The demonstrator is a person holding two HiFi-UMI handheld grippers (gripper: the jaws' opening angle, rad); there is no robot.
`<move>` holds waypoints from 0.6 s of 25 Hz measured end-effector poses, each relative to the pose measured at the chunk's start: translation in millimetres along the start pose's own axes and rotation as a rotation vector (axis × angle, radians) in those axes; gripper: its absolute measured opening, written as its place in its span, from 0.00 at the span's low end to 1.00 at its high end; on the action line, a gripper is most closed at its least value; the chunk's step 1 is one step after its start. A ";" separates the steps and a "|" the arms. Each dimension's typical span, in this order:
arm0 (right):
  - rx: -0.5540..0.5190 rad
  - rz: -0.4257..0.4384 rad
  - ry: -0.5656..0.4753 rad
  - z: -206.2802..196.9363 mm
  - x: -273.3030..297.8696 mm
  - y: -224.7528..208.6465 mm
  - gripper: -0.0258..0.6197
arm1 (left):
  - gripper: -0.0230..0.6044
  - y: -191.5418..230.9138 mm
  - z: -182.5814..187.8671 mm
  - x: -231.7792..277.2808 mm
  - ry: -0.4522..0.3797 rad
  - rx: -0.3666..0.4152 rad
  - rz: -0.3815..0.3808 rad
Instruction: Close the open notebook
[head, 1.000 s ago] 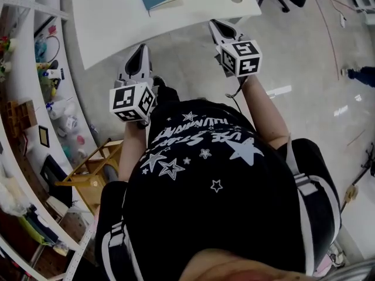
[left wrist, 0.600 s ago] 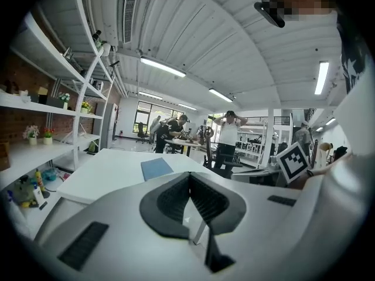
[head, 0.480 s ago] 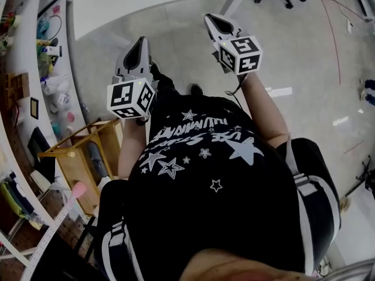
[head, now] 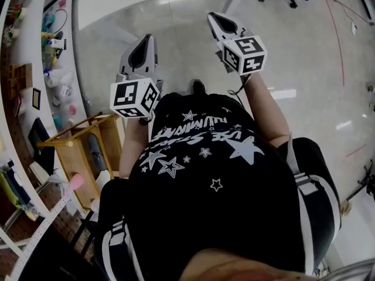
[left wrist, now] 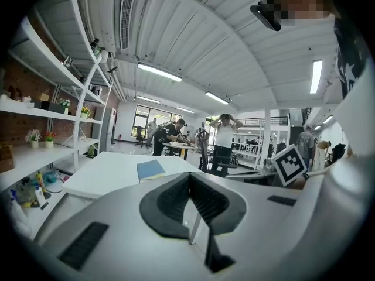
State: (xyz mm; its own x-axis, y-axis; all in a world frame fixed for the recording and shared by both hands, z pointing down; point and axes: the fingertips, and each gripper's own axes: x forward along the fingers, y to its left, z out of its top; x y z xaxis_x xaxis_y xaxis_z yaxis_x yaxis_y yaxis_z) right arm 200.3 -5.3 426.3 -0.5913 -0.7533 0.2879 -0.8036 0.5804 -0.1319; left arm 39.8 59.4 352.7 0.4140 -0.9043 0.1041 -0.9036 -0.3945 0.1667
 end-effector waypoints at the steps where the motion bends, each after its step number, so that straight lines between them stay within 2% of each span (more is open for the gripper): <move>1: -0.004 -0.002 0.001 -0.4 -1.3 2.9 0.06 | 0.06 -0.2 0.0 -1.8 -0.002 -0.001 -0.003; 7: -0.035 -0.024 0.019 -1.4 -10.7 27.9 0.06 | 0.05 0.9 -1.2 -25.3 -0.010 -0.015 -0.030; 15: -0.053 -0.060 0.019 -1.4 -39.6 82.8 0.06 | 0.05 8.9 -2.3 -82.5 0.000 -0.024 -0.063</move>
State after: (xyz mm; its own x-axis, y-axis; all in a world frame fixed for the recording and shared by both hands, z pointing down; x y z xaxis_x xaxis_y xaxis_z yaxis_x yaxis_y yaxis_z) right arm 157.3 73.0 405.3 -0.5403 -0.7818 0.3113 -0.8326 0.5502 -0.0632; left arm -2.2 130.8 347.9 0.4702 -0.8777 0.0923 -0.8728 -0.4469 0.1962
